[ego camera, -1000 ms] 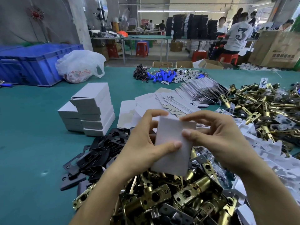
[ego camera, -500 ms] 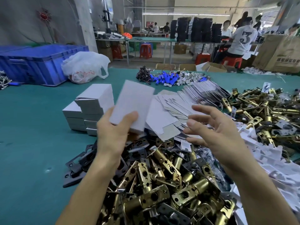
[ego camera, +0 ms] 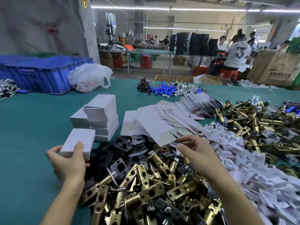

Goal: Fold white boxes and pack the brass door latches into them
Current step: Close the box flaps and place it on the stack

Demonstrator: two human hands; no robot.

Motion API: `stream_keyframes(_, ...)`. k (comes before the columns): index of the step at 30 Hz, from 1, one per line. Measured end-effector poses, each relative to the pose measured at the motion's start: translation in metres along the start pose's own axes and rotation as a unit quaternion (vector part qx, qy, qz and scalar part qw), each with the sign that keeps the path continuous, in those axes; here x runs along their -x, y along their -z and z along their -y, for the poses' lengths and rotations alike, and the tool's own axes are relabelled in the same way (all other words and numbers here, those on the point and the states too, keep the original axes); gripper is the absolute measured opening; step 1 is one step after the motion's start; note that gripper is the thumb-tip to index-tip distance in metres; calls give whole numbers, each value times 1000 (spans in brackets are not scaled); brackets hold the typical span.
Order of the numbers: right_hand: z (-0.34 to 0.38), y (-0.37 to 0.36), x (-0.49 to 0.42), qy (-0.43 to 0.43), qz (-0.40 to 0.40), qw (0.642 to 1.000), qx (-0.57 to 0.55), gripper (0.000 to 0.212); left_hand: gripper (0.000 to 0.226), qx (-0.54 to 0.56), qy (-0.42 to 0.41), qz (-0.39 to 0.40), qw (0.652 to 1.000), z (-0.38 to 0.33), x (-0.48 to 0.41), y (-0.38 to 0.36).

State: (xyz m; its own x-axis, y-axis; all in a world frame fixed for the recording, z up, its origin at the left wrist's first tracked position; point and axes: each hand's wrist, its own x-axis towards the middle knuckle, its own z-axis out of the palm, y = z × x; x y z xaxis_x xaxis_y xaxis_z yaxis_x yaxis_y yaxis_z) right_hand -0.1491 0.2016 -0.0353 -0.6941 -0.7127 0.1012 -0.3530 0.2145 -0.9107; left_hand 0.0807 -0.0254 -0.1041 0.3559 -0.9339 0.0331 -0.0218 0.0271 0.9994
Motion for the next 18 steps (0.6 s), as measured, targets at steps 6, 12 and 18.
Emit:
stream_keyframes(6,2,-16,-27,54,-4,979,199,26,43,-152,-23,16,988,7,-20,4)
stream_keyframes(12,29,-53,-51,59,20,942,330,50,50,-249,-27,48,967,12,-16,-4)
stream_keyframes(18,40,-78,-60,6,68,895,440,50,62,-256,-44,86,962,6,-12,-9)
